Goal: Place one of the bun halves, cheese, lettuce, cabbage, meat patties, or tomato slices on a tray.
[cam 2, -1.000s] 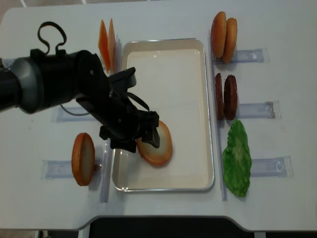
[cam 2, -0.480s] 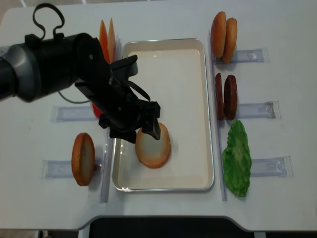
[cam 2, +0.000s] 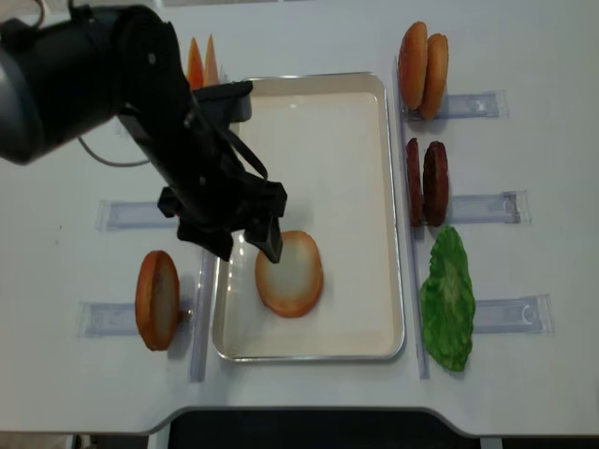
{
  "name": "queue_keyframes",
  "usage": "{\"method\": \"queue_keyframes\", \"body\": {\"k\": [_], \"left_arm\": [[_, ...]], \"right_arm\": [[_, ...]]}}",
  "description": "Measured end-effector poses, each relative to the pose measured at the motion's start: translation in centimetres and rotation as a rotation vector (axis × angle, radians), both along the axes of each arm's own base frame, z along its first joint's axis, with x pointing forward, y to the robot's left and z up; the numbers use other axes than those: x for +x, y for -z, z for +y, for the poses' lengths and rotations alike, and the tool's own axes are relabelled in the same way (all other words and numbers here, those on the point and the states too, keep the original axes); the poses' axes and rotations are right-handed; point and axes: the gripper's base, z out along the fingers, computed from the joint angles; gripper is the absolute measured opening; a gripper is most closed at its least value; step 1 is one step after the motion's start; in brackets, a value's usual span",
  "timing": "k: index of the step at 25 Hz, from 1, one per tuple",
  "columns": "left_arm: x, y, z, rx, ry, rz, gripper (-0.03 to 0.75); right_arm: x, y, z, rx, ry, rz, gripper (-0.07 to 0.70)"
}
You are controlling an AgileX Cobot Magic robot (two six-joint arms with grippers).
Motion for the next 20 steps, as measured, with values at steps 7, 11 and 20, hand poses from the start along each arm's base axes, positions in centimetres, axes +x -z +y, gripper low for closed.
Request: {"method": "queue_keyframes", "body": {"k": [7, 11, 20], "left_arm": [[-0.7, -3.7, 1.1, 0.049, 0.016, -0.042, 0.591], [-0.9, -4.4, 1.5, 0.068, 0.022, -0.082, 0.59], [0.2, -7.6, 8.5, 0.134, -0.11, -0.239, 0.59]], "right_arm": [[0.0, 0.0, 0.0, 0.0, 0.0, 0.0, 0.426], [0.0, 0.0, 0.0, 0.0, 0.0, 0.0, 0.426], [0.0, 0.0, 0.0, 0.0, 0.0, 0.0, 0.426]]}}
